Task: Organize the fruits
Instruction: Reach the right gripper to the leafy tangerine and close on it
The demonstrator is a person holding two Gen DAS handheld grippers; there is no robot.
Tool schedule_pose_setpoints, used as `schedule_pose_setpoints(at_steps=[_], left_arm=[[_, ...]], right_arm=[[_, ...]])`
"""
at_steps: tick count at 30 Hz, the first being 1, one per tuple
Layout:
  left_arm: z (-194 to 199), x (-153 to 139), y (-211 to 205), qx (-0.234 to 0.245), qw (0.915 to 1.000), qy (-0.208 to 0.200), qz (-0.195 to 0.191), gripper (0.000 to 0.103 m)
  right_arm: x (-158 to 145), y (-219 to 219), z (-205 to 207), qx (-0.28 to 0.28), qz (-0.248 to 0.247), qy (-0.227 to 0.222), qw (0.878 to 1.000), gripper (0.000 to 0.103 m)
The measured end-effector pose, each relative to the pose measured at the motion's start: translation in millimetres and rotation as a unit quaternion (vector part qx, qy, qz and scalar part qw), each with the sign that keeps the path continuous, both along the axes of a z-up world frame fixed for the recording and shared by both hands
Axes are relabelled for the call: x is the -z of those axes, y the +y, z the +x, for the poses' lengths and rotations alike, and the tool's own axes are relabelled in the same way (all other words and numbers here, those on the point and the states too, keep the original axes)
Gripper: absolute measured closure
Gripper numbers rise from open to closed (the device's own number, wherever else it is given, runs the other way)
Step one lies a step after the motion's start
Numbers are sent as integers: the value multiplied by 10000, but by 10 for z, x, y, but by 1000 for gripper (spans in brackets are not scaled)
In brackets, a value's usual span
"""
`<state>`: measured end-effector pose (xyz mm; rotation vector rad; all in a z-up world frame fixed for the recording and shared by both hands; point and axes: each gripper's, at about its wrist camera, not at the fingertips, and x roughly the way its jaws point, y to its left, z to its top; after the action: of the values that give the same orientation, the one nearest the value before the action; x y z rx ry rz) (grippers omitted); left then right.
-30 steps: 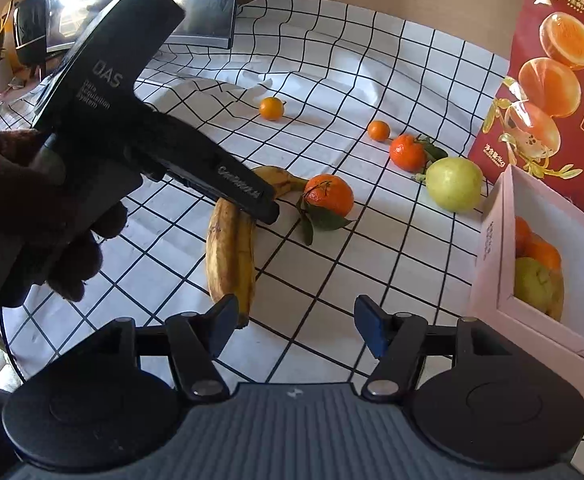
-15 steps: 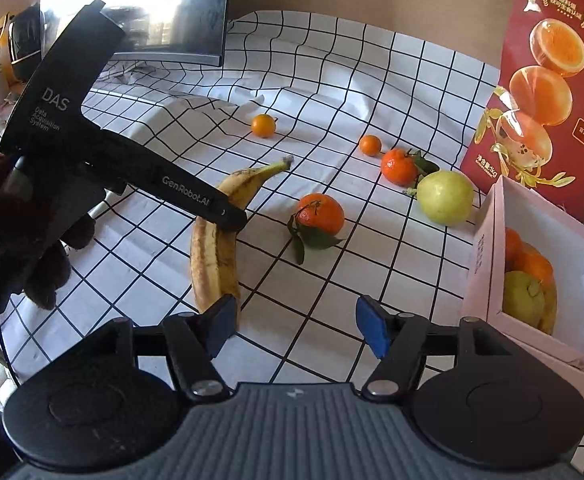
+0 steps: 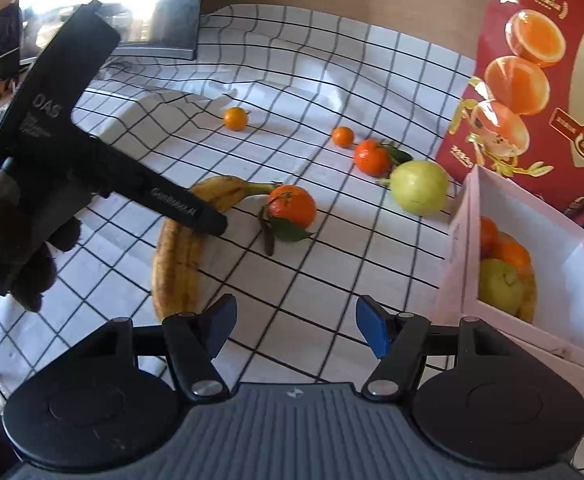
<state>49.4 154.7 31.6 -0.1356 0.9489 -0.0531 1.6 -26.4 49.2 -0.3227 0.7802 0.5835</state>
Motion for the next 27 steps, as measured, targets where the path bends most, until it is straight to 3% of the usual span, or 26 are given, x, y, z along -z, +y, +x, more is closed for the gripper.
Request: schedule_pose_setpoints(at_steps=[8, 13, 22, 25, 27], left_arm=[[0, -56, 21, 62, 10000, 34, 60, 54], [-105, -83, 98, -132, 9995, 14, -287, 54], [-138, -72, 122, -287, 9982, 26, -518, 53], [-145, -68, 129, -335, 9979, 34, -553, 53], [-139, -67, 125, -354, 9978, 52, -556, 53]], right_arm=[[48, 57, 154, 275, -91, -13, 9996, 36], [54, 148, 379, 244, -38, -36, 9997, 36], [228, 453, 1045, 428, 816, 873, 9919, 36], [324, 575, 1141, 394, 686, 970, 9921, 36], [369, 603, 1179, 355, 633, 1049, 9918, 42]])
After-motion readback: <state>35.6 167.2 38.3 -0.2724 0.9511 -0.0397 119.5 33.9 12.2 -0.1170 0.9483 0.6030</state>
